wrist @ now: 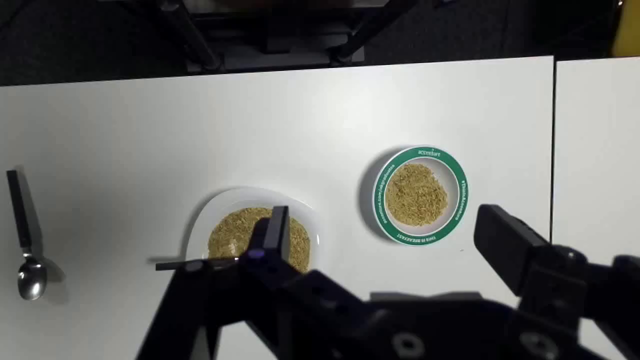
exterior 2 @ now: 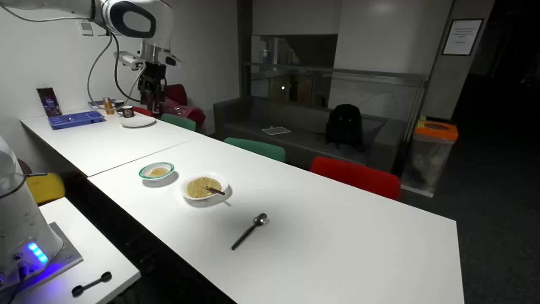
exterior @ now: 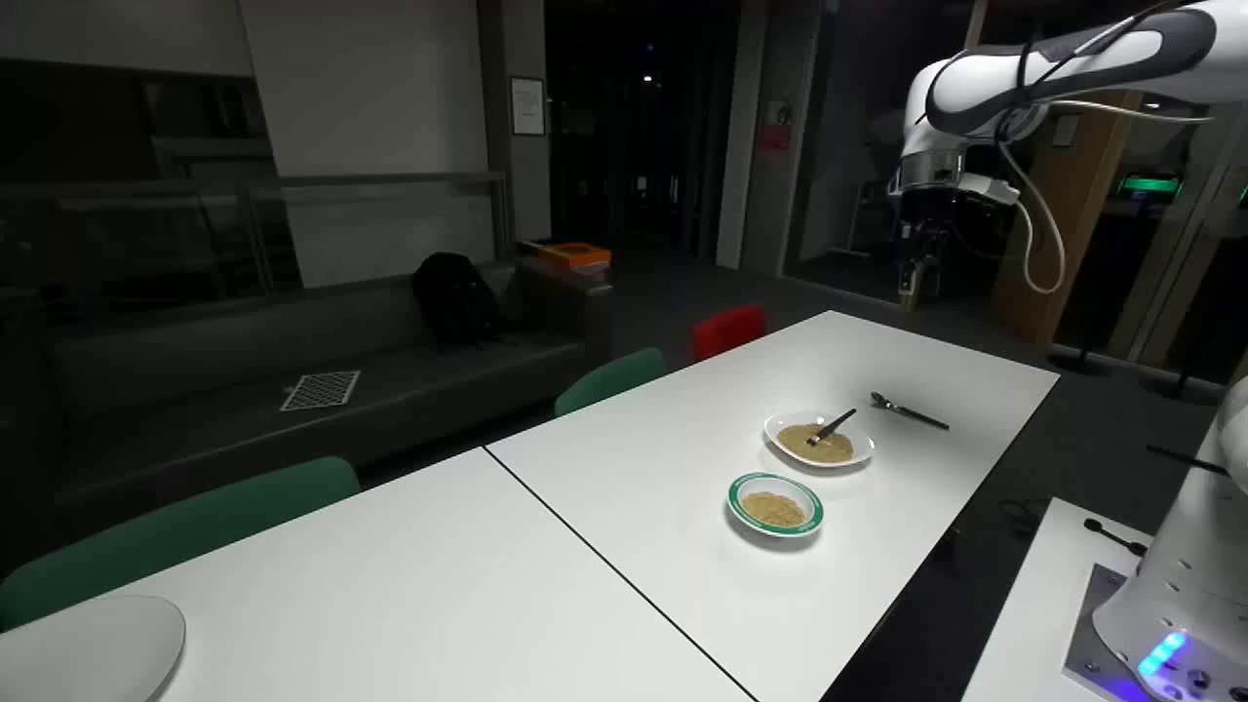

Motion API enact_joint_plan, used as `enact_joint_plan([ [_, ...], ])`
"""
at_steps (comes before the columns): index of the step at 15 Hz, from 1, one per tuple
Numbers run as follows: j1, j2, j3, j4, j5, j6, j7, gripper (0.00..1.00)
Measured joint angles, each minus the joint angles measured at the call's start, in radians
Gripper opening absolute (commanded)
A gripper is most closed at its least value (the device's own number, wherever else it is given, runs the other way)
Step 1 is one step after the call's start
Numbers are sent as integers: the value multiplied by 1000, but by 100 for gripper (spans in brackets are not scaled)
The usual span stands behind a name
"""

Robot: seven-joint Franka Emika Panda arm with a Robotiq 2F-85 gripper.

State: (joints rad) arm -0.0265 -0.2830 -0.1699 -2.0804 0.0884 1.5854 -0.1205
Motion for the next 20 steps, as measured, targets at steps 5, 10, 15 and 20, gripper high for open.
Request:
enact_joint_plan([
  [5, -5, 6, 2, 0, -1, 6, 0, 100],
  [10, -59, 38, -19, -6, -57, 98, -48, 100],
  [15, -115, 140, -83, 7, -142, 182, -230, 100],
  [20, -198, 313, -161, 108, -25, 164, -399, 100],
])
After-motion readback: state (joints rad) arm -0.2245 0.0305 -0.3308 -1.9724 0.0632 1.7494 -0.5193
